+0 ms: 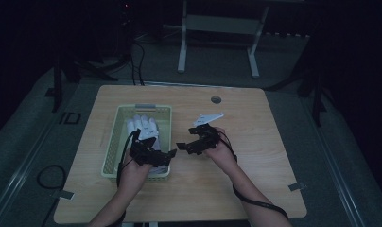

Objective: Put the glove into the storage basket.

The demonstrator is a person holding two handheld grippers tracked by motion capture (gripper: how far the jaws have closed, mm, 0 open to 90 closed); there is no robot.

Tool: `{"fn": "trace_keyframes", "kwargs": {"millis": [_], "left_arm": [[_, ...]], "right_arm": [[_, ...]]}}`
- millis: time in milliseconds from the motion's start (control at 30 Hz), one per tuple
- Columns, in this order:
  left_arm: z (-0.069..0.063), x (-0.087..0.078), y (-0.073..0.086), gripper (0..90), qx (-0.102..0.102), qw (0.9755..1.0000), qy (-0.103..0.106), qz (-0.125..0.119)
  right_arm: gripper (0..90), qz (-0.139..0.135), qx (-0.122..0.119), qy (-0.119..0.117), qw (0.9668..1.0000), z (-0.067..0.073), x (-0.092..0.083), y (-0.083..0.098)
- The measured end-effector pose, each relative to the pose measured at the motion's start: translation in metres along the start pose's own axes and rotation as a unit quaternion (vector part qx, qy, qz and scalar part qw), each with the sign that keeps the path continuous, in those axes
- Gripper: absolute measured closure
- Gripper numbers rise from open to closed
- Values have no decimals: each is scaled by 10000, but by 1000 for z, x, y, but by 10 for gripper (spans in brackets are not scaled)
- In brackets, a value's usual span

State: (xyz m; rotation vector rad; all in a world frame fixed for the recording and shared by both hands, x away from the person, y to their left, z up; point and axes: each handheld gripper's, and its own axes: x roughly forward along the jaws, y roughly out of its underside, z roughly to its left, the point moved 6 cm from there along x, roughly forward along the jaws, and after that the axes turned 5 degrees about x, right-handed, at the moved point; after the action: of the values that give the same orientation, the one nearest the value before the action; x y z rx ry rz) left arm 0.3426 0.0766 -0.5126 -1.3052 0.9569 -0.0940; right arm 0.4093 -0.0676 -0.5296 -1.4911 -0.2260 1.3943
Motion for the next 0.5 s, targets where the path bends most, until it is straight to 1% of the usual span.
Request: {"fn": "trace_keyframes", "kwargs": {"millis": [33, 133, 200, 233, 267, 300, 367, 400, 467, 500], "left_arm": [[-3, 1, -1, 1, 24, 10000, 21, -28], [-17, 7, -4, 1, 93, 9997, 212, -40], [-26, 11, -6, 1, 123, 9993, 354, -30], [-30, 13, -6, 1, 148, 9989, 440, -32], [-36, 15, -7, 1, 177, 9980, 609, -66], [-39, 16, -8, 1, 187, 9978, 633, -76], [-46, 19, -9, 1, 279, 9969, 735, -65], [-52, 21, -10, 1, 304, 9961, 821, -97], [-59, 24, -10, 0, 354, 9952, 904, -82], [-63, 25, -11, 1, 366, 9945, 980, -96]], "right_arm": [[146, -30, 15, -10, 10000, -2, -2, 2], [146, -65, 62, -34, 10000, -5, -6, 8], [146, -43, 51, 2, 10000, -8, -10, 12], [146, -41, 44, 11, 10000, -9, -11, 14], [146, -32, 52, 14, 10000, -10, -12, 15], [145, -11, 47, 51, 10000, -12, -16, 19], [145, -3, 61, 73, 10000, -15, -20, 23], [145, -12, 54, 78, 10000, -16, -22, 24], [145, -62, 46, 81, 9999, -18, -28, 28], [145, -72, 43, 100, 9999, -19, -30, 30]]}}
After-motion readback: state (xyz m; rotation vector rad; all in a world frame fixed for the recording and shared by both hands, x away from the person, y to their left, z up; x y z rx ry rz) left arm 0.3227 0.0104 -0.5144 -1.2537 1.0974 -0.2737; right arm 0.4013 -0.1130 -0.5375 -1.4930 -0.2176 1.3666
